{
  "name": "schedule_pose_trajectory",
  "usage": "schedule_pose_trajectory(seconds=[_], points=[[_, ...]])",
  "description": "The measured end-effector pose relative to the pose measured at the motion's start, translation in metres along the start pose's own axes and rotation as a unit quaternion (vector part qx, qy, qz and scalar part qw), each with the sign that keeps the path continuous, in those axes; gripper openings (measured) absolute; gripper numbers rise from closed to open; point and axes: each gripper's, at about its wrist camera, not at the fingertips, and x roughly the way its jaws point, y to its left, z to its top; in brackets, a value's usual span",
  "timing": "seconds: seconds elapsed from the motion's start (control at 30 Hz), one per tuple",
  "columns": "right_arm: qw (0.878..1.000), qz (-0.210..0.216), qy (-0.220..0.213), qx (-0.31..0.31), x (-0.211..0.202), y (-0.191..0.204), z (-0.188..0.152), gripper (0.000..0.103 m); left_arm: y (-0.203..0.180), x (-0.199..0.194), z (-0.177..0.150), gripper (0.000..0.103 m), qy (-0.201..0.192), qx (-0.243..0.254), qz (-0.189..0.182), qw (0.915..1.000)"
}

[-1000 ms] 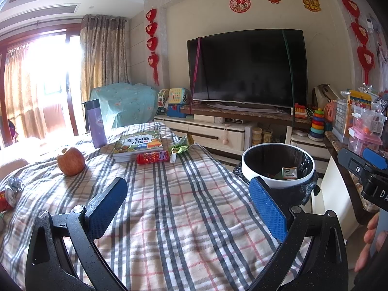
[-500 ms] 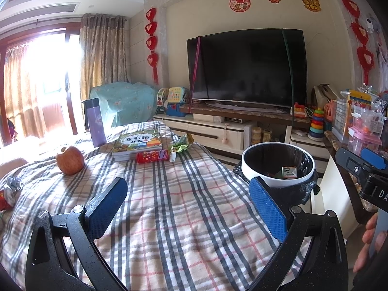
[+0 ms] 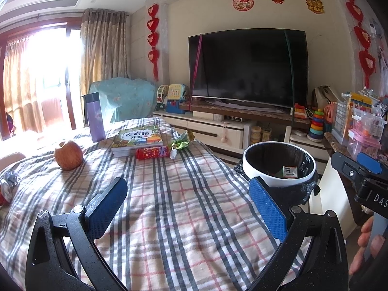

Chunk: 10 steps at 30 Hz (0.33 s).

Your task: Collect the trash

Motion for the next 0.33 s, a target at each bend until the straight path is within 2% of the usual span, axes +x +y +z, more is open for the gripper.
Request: schedule_pose_trajectory(seconds=[0.33], points=[[1.0, 0.005, 0.016, -0.002, 0.01, 0.007, -0.001, 0.103, 0.015, 0.01, -0.002, 0.103, 0.02, -0.022, -0.001, 0.9996]])
